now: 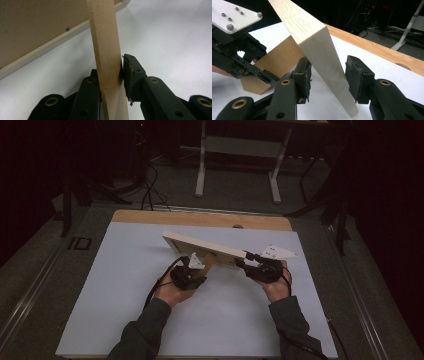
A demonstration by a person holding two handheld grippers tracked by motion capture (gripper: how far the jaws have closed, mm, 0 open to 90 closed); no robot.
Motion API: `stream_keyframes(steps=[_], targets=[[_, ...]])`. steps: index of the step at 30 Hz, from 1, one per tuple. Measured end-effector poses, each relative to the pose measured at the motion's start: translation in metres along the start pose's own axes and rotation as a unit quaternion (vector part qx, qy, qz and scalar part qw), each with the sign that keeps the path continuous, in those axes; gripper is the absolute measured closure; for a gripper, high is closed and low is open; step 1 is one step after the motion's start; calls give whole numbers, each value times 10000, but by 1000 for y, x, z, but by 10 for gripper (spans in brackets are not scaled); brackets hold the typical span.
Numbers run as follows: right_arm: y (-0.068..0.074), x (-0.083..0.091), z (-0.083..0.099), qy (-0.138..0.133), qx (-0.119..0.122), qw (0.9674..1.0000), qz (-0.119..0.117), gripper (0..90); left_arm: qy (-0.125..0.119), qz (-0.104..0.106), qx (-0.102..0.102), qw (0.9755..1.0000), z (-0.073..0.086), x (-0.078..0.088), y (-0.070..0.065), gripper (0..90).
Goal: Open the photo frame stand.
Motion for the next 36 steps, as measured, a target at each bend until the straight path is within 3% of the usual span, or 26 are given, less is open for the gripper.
stream_keyframes(steps=[12,25,36], targets=[[1,1,1,-20,0,10000,15,556,-24,15,28,10000,1,1,0,761],[1,0,1,-42,-13,10000,6,553,-215,99,246,9994,0,13,7,644],[1,0,1,-47,-37,10000,-4,551,-403,220,333,9984,-2,25,8,606]])
Point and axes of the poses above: each handheld gripper's, and its own axes: x roughly backward along the jaws, z roughly out of its underside, y roughly to its left, the point moved 7 cm from there along -x, roughly forward along the jaws, and after that the axes turned 1 degree about x, right-handed, at the moved point
